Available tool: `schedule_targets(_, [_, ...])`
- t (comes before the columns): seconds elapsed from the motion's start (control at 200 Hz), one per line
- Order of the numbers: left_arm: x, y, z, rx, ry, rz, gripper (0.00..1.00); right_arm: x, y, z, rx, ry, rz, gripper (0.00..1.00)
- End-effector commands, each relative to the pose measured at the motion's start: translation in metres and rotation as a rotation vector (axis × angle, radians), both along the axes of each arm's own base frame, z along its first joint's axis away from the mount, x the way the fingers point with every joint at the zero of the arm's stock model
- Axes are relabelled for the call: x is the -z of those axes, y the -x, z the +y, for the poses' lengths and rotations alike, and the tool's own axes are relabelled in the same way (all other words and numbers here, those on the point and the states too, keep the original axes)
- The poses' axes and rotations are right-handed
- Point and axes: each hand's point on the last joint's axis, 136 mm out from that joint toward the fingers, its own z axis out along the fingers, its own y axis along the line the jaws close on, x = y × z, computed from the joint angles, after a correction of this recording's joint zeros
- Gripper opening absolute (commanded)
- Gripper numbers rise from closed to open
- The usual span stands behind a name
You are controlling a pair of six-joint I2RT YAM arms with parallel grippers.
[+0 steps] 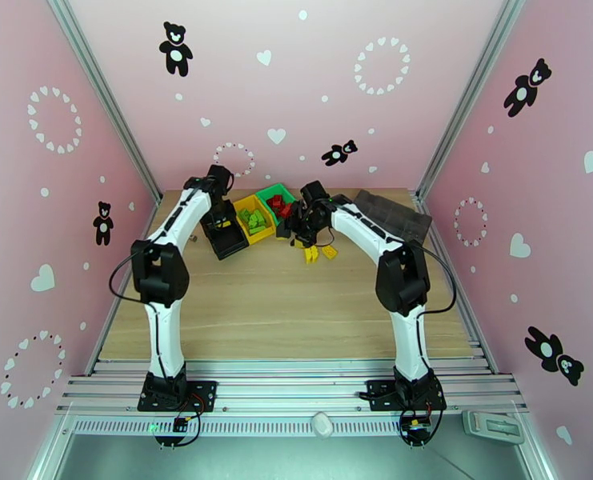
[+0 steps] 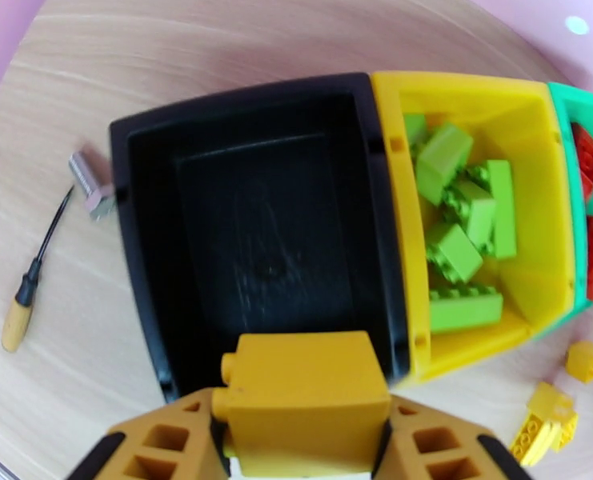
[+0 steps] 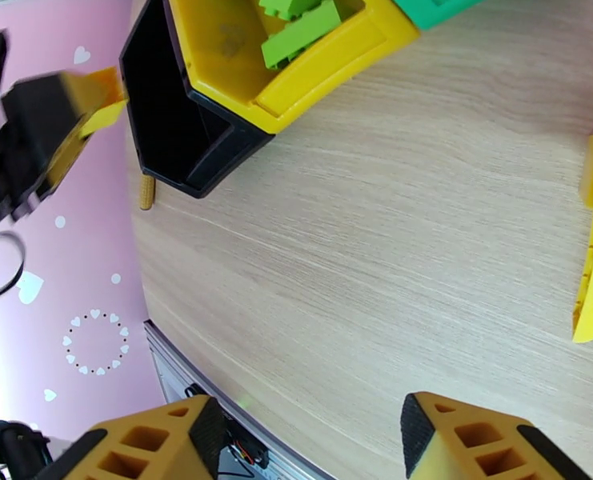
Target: Sort the legos into containers by color
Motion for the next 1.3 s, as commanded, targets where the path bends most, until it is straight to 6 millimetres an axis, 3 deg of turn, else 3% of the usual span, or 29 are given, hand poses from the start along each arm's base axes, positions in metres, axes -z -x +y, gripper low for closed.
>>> schedule_targets(0.0, [-0.002,-0.002,0.011,-0.003,-0.031,0.02,0.65,0.001,0.0,-0.016,0.01,0.052,0.008,0.66])
schedule_targets(0.105, [-0.01,-0.006,0.008,0.003,-0.017,-0.001,0.7,0.0,-0.003,-0.031,0.032,0.068,0.001,0.67])
schedule_targets(0.295, [-0.027,0.002,-0.003,0.032,0.028,-0.043,0.7,0.001,-0.011,-0.058,0.077,0.097,-0.006,0.68])
schedule_targets(0.581, [-0.04,0.033,-0.056,0.123,0.138,-0.08,0.7,0.012,-0.014,-0.098,0.127,0.222,-0.01,0.68])
schedule_targets(0.971, [-0.025,0.086,-0.162,0.266,0.287,-0.045,0.75,0.053,0.009,-0.155,0.153,0.416,0.068,0.72])
schedule_targets(1.071, [-0.013,0.095,-0.179,0.273,0.315,-0.022,0.75,0.068,0.021,-0.165,0.14,0.47,0.103,0.73])
schedule_targets(1.296, [0.001,0.107,-0.196,0.24,0.388,0.006,0.74,0.094,0.033,-0.172,0.095,0.555,0.143,0.75])
